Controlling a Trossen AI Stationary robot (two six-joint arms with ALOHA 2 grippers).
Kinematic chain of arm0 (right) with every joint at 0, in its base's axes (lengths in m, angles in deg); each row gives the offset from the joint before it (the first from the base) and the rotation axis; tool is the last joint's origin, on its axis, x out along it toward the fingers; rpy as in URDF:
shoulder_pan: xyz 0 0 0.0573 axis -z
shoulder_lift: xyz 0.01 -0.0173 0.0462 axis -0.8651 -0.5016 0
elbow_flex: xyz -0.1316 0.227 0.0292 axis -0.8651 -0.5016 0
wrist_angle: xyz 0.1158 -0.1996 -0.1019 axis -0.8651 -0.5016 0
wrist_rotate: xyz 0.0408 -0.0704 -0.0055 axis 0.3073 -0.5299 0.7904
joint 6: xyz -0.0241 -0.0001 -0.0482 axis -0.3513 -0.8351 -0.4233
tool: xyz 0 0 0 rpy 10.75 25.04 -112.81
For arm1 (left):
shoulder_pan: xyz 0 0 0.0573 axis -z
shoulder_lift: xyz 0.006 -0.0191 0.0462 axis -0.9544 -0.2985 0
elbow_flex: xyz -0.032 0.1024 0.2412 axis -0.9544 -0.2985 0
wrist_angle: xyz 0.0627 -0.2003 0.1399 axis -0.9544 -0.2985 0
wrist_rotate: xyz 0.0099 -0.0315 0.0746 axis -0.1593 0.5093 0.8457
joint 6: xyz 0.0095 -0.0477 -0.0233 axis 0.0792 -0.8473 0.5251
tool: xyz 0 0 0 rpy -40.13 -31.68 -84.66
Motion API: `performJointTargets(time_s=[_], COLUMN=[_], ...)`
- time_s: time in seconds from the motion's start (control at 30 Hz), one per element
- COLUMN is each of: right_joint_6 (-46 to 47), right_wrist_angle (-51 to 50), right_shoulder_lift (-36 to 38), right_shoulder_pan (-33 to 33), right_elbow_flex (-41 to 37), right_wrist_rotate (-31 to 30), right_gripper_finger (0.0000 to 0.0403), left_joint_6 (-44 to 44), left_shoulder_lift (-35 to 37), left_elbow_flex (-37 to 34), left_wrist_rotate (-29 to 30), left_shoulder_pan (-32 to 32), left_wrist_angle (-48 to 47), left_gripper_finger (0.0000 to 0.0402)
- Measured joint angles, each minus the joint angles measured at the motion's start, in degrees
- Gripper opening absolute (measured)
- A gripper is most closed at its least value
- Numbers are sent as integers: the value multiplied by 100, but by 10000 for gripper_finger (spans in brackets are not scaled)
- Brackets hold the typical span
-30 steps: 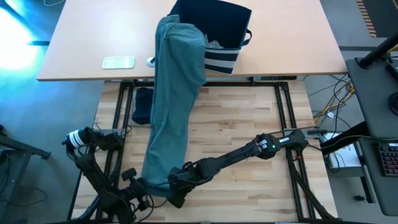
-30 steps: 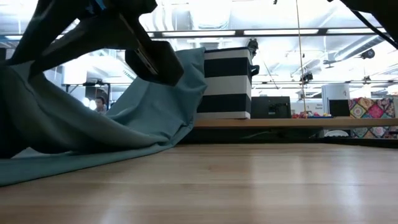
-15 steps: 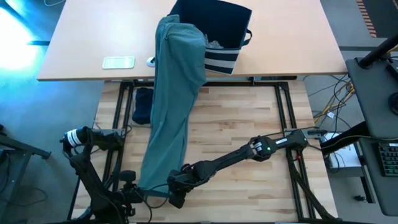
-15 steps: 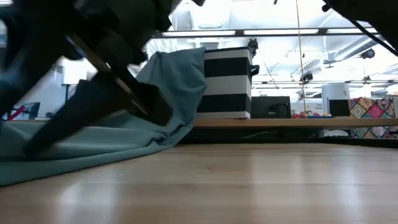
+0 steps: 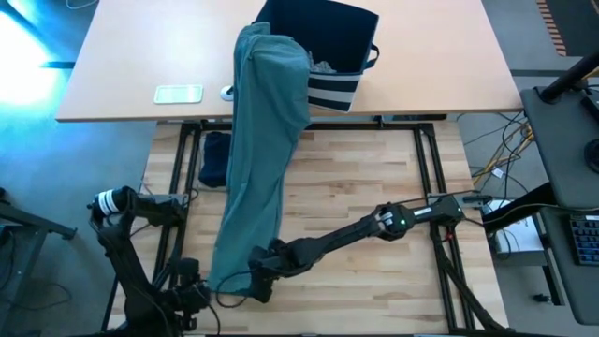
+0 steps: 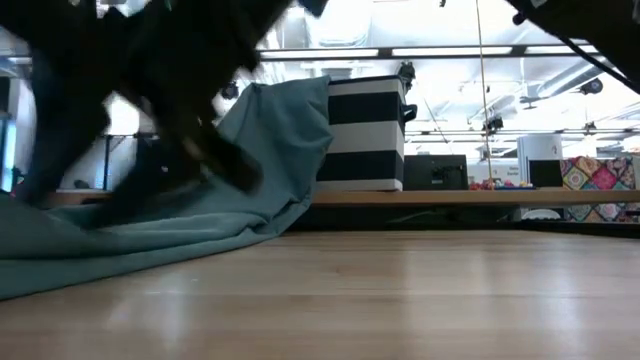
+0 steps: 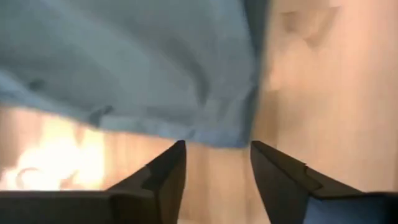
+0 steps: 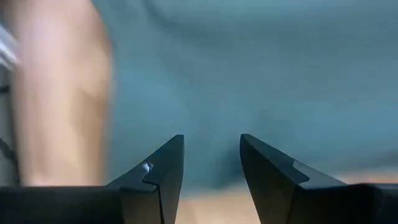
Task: Fold Laundry from Bin
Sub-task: Fold the gray pants
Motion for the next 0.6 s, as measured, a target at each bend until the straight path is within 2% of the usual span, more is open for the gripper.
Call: performJointTargets(time_s=[0.13, 0.23, 0.4, 0.53, 0.6], right_joint_6=[23, 24, 9, -31, -1], right_wrist_angle=[-369, -345, -356, 37, 247], right_shoulder_lift=[-81, -41, 144, 246, 68], right_shoulder_pan=[-126, -188, -160, -165, -177], right_elbow_flex=[-8, 6, 8, 23, 9], right_wrist_rotate=[395, 741, 517, 315, 315], right_gripper_finger=[151, 151, 151, 151, 150], left_joint_6=[-932, -1374, -1616, -1593, -1593], left_shoulder_lift=[258, 653, 1368, 1683, 1753], left_elbow_flex=[-46, -384, -1388, -2174, -2523], left_wrist_rotate=[281, 429, 576, 716, 722], left_shoulder_pan=[40, -120, -489, -691, -764], left_wrist_angle=[-671, -630, 599, 1526, 1904], left_gripper_finger=[195, 202, 198, 192, 190])
